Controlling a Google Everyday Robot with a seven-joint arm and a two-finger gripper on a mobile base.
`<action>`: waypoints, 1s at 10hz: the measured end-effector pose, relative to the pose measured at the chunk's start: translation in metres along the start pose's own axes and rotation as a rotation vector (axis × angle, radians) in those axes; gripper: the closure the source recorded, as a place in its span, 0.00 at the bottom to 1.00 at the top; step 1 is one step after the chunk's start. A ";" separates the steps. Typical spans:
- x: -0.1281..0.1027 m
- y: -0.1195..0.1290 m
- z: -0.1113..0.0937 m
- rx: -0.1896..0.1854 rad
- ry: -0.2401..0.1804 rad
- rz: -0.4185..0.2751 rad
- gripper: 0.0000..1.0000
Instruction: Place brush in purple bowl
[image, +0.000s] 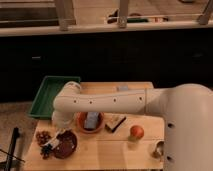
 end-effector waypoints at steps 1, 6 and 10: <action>-0.004 -0.002 0.001 -0.002 0.001 -0.014 1.00; -0.016 0.002 0.005 -0.024 0.005 -0.029 1.00; -0.024 0.010 0.012 -0.039 -0.015 -0.024 1.00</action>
